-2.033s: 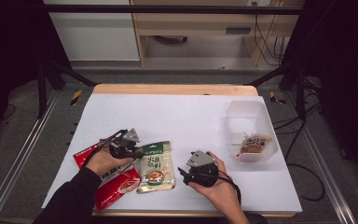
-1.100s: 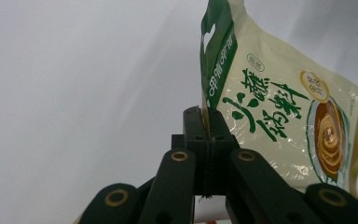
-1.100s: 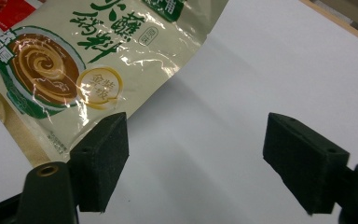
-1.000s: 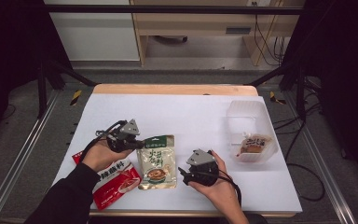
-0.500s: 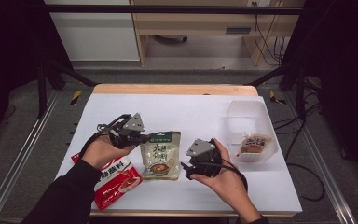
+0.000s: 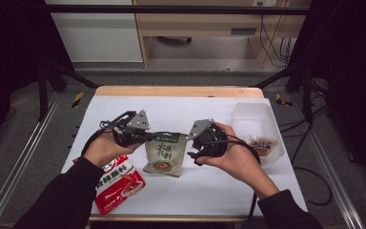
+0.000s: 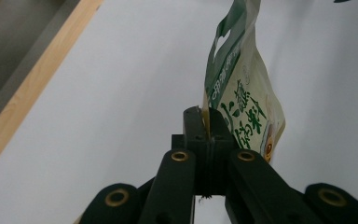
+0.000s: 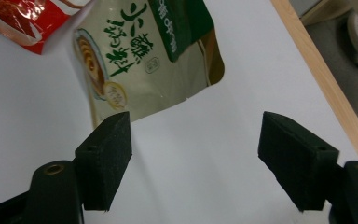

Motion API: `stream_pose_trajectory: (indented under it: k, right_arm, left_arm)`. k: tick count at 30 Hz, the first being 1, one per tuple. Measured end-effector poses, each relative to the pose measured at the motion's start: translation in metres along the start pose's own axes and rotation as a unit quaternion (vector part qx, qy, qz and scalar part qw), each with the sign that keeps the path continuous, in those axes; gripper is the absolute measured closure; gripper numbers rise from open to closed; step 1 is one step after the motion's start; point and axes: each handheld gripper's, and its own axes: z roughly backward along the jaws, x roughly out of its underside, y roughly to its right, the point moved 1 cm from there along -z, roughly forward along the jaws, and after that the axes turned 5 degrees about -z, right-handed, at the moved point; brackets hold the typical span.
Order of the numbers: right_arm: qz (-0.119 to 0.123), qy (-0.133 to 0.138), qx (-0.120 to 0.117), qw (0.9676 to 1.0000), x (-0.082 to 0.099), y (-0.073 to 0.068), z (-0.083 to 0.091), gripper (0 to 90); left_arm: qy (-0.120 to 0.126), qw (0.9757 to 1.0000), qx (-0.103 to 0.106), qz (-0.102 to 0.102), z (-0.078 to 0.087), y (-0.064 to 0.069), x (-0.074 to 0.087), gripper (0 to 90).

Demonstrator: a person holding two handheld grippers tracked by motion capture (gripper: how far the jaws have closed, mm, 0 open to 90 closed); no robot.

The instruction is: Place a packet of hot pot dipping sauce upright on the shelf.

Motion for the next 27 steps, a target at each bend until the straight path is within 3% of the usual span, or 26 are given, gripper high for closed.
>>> stream_pose_trajectory:
  k: [8, 12, 17, 27]
  right_arm:
    - [0.002, -0.018, -0.028, 0.9994, -0.015, 0.005, -0.003, 25.9]
    - [-0.006, -0.016, -0.046, 0.9988, -0.021, 0.002, -0.003, 26.4]
    - [0.005, -0.02, -0.063, 0.9978, -0.028, -0.004, -0.001, 30.6]
    - [0.023, -0.028, -0.07, 0.9969, -0.033, -0.014, 0.003, 35.0]
  left_arm:
    - [0.004, 0.9999, 0.012, 0.0, 0.005, 0.001, 0.002, 90.0]
    - [0.003, 0.9998, 0.017, -0.003, 0.007, 0.007, 0.002, 90.0]
    - [0.002, 0.9998, 0.016, -0.006, 0.01, 0.013, 0.001, 90.0]
    - [0.003, 0.9999, 0.009, -0.005, 0.012, 0.023, -0.002, 90.0]
